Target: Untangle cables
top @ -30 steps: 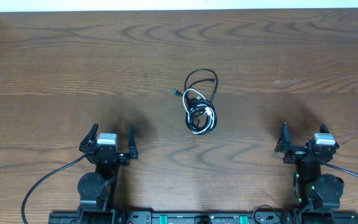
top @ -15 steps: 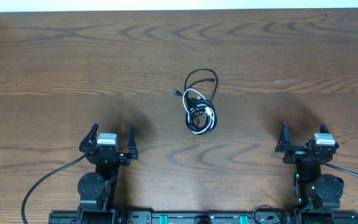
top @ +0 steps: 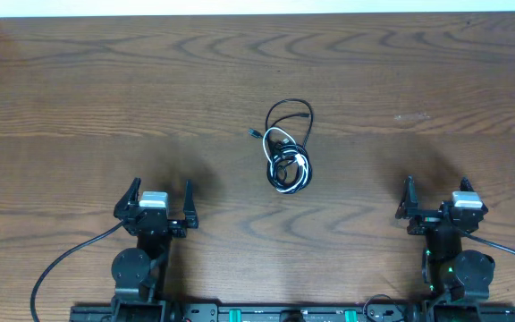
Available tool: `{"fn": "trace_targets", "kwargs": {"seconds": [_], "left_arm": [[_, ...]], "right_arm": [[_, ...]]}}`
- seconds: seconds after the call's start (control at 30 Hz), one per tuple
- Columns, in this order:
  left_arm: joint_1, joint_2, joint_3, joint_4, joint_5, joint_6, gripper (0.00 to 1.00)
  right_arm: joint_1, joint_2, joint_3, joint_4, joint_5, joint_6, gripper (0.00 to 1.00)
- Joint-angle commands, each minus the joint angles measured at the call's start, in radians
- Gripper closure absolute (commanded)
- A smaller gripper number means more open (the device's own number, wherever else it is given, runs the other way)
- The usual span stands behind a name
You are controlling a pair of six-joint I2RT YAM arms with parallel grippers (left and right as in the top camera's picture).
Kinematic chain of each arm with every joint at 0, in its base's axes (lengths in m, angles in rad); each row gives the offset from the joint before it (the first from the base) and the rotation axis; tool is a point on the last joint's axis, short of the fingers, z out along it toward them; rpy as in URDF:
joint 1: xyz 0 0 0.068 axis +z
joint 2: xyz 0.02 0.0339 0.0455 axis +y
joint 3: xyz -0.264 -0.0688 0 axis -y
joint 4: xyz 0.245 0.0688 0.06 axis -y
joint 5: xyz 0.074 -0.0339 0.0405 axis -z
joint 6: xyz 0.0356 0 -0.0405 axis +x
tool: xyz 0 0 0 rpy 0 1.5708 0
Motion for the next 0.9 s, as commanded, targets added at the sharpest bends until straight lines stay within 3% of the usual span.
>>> {"fn": "trace_targets", "kwargs": {"seconds": [0.0,0.2,0.3,0.87], "left_arm": [[0.005,-0.006,0.008,-0.005,-0.023,-0.042,0.02],[0.005,-0.006,0.029,-0.005,0.018,-0.128,0.02],[0.005,-0.006,0.029,-0.004,0.079,-0.127,0.02],[0.005,-0.006,0.029,0.113,0.074,-0.120,0.02]], "right_arm": [[0.006,-0.002,-0.001,-0.003,0.012,-0.005,0.01],[0.006,-0.002,-0.001,-0.003,0.012,-0.005,0.01],[0.006,-0.002,-0.001,-0.003,0.012,-0.005,0.01],[0.006,-0.002,-0.001,-0.003,0.012,-0.005,0.01]]}}
